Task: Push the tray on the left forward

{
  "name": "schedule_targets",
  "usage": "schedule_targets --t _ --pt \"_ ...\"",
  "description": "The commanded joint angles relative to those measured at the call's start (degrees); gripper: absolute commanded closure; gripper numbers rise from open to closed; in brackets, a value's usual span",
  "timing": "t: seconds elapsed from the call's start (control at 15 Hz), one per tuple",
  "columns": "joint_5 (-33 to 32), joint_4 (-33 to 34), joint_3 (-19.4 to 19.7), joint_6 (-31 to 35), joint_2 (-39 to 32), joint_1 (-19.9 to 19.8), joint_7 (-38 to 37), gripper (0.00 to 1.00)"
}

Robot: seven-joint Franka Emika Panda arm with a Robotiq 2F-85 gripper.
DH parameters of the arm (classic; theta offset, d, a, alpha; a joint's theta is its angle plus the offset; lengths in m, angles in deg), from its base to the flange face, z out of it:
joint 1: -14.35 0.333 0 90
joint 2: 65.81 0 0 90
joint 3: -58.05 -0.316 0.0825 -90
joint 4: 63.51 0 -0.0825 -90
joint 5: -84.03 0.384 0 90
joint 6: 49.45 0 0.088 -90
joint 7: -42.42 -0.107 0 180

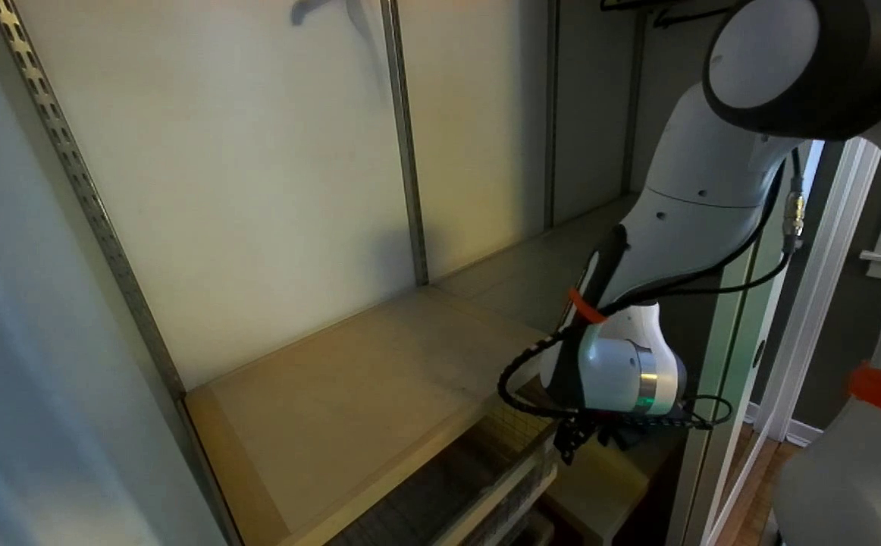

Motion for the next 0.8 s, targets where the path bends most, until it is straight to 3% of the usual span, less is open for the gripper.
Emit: schedule_targets --t 0.0,0.27,0.33,0.4,0.53,0.73 --pt "11.51 2.62 -15.68 6.47 -4.5 -10.47 8.03 0.0" --pt "2.47 -1.3 -33.37 23.37 -13.84 -26.23 3.03 0.0" --pt "-1.42 -3.79 -35.52 27.51 -16.03 -30.12 2.25 0.0" --pt "1.21 -0.53 -33.31 30.07 -21.26 -28.58 8.26 0.0" --pt "-1.67 -1.79 -32.62 35.01 -25.65 -30.67 9.88 0.0" --pt "0.25 -1.46 -31.07 34.64 -28.09 -31.04 16.33 0.0"
